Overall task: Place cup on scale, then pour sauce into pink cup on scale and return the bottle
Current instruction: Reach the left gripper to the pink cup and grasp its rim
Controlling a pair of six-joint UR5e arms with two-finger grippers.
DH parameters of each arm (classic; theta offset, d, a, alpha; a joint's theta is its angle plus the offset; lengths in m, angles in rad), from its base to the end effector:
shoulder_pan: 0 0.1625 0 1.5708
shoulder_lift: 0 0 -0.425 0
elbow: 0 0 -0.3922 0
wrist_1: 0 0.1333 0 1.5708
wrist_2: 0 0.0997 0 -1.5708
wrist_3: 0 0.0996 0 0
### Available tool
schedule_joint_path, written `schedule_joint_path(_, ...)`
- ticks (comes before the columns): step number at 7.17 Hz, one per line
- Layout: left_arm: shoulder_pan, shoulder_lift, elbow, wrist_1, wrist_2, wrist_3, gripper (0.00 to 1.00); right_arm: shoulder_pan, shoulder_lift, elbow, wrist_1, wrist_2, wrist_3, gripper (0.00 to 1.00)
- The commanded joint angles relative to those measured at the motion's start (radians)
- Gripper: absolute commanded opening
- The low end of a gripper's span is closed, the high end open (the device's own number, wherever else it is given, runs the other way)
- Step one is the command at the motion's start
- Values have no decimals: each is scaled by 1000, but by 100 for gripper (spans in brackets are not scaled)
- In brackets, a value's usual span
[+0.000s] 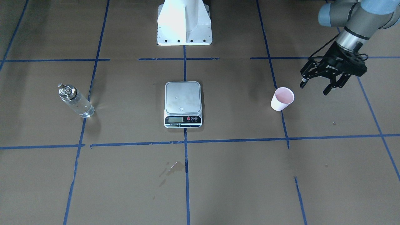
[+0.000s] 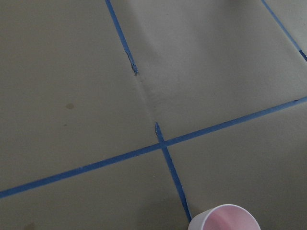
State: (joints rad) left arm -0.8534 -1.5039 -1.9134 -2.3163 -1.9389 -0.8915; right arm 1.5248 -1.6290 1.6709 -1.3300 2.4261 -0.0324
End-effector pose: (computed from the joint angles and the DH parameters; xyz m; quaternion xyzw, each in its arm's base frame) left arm 0.2423 -0.4260 0.4433 0.2182 0.4569 0.0145 0.8622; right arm 0.0359 -0.4833 0.6053 0.1254 -0.4115 -0.0937 0.8979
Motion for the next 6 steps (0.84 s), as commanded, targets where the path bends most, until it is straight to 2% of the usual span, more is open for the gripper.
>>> schedule_joint_path(1, 72, -34, 48, 12, 72, -116, 74, 0, -2, -3, 0, -1, 0, 100)
schedule_joint_path(3, 96, -44, 66, 12, 98, -118, 66, 0, -2, 0, 0, 1, 0, 100)
schedule_joint_path(6, 131, -44, 70, 12, 115, -116, 61, 0, -3, -3, 0, -1, 0, 100)
